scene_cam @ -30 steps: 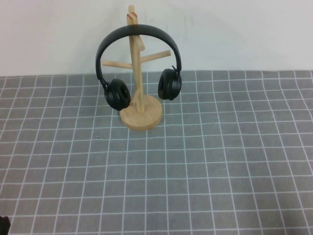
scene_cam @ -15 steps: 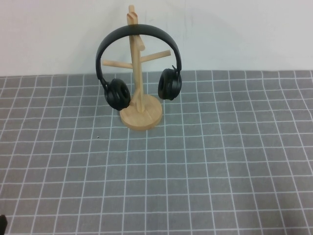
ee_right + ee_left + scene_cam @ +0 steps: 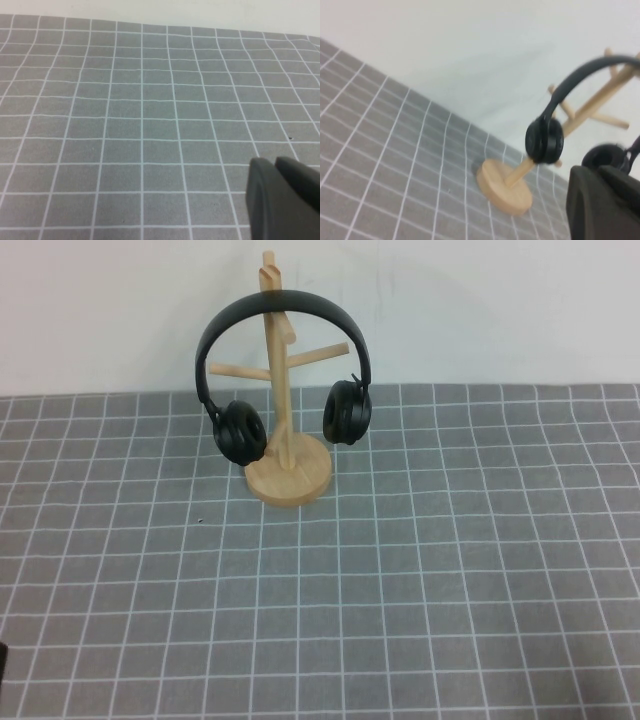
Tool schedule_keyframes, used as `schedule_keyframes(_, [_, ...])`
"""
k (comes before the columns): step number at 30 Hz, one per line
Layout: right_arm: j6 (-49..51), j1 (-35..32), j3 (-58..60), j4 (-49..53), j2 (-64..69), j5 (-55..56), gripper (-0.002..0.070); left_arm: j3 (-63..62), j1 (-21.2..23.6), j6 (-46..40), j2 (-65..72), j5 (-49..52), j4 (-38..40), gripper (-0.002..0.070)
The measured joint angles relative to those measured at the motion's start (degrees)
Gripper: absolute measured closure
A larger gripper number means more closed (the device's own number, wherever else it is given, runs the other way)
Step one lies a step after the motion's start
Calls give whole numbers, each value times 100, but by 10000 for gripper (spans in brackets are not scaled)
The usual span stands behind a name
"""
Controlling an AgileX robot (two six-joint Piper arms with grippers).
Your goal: Take out the headphones from the headphone stand
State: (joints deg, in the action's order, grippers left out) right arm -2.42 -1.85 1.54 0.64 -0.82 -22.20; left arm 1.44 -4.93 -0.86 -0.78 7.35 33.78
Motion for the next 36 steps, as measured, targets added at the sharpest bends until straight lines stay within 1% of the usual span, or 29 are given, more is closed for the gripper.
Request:
schedule_keyframes(6, [0, 0, 0, 0, 0, 0, 685, 0, 0, -30, 0, -170, 151, 681])
schedule_keyframes(8, [0, 0, 0, 0, 0, 0, 683, -50, 0, -85, 0, 7, 151, 681])
schedule_keyframes(10, [0, 0, 0, 0, 0, 0, 685, -362, 0, -206, 187, 429, 60, 681])
schedule_keyframes(12, [0, 0, 0, 0, 0, 0, 685, -889, 0, -370, 582, 973, -130, 681])
schedule_keyframes(15, [0, 0, 0, 0, 0, 0, 685, -1724, 0, -773, 1602, 1876, -593, 681])
schedule_keyframes(18, [0, 0, 0, 0, 0, 0, 685, -2482, 0, -1530, 2708, 2403, -1122, 681])
schedule_keyframes(20, [0, 0, 0, 0, 0, 0, 683, -2988, 0, -2053, 3461, 2477, -1347, 681])
schedule_keyframes(26, [0, 0, 0, 0, 0, 0, 683, -4511, -38, -3914, 5393, 2284, -1383, 681])
schedule_keyframes(28, [0, 0, 0, 0, 0, 0, 685, -4971, -177, -4292, 5974, 2225, -1331, 681])
schedule_keyframes(31, [0, 0, 0, 0, 0, 0, 685, -5563, -543, -4758, 6575, 1908, -1281, 681])
schedule_keyframes(34, [0, 0, 0, 0, 0, 0, 685, -5846, -845, -5303, 7005, 1181, -1247, 673])
schedule_keyframes(36, [0, 0, 0, 0, 0, 0, 685, -5930, -965, -5553, 7309, 665, -1233, 624])
